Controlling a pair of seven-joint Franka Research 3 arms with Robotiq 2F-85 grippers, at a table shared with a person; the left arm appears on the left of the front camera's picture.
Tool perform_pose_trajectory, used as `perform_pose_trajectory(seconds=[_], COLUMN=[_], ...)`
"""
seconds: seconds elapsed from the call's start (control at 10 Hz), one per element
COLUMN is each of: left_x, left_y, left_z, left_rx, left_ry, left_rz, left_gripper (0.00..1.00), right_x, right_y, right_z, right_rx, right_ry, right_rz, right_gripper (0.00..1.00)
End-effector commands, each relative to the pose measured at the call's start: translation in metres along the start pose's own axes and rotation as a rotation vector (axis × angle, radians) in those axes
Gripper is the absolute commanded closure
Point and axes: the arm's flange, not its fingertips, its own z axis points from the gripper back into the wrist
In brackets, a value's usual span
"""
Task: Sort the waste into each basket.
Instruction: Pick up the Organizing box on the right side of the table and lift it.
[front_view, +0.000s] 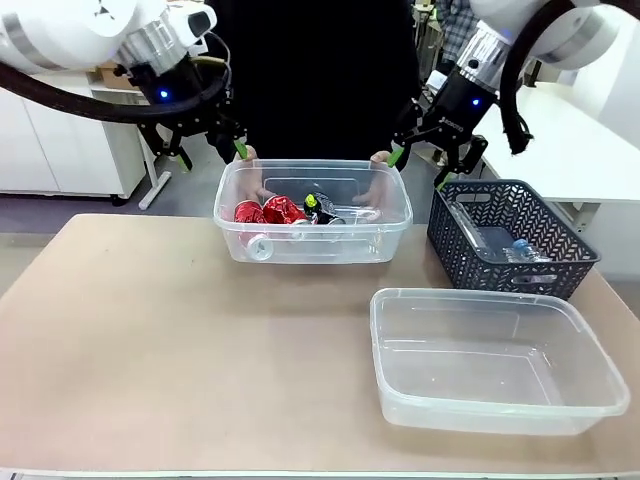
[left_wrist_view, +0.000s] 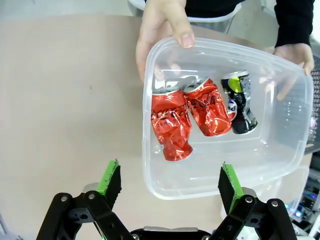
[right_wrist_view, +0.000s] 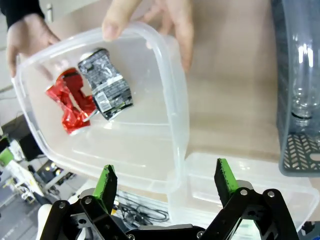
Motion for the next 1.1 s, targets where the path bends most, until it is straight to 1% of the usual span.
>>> perform_pose_trajectory(seconds=[0.0,0.1,0.2,0.3,0.4,0.5,0.6,0.7,0.8,0.9,1.0], left_x=[-0.001,0.000,-0.012,-0.033,-0.067,-0.102,-0.126,-0.133,-0.126,-0.106,-0.148], left_y=[-0.001,0.000,0.007,0.007,-0.006,-0.026,-0.037,-0.040,-0.042,-0.047,-0.054], left_z=[0.003,0.000,0.023,0.053,0.083,0.100,0.108,0.107,0.100,0.088,0.124], left_rx=[0.019,0.000,-0.034,-0.036,-0.036,0.020,0.040,0.033,-0.006,-0.063,0.031], left_ry=[-0.010,0.000,0.060,0.061,0.099,0.121,0.115,0.081,0.092,0.157,0.109], left_rz=[0.008,0.000,-0.032,-0.043,-0.076,-0.197,-0.295,-0.295,-0.278,-0.327,-0.273], left_gripper=[0.00,0.00,0.00,0.00,0.00,0.00,0.00,0.00,0.00,0.00,0.00], right_x=[0.000,0.000,0.000,-0.026,-0.065,-0.100,-0.127,-0.144,-0.147,-0.137,-0.149], right_y=[0.000,0.000,0.000,-0.037,-0.074,-0.097,-0.116,-0.132,-0.139,-0.135,-0.136], right_z=[0.001,0.001,0.000,0.039,0.073,0.089,0.096,0.098,0.102,0.110,0.114], right_rx=[0.002,0.002,0.000,0.091,0.118,0.104,0.022,-0.077,-0.082,-0.051,-0.038], right_ry=[-0.002,-0.002,0.000,0.003,-0.020,-0.056,-0.120,-0.196,-0.230,-0.258,-0.159], right_rz=[-0.001,-0.001,0.000,-0.033,-0.010,0.015,0.019,0.061,0.043,0.057,0.024], right_gripper=[0.00,0.00,0.00,0.00,0.00,0.00,0.00,0.00,0.00,0.00,0.00])
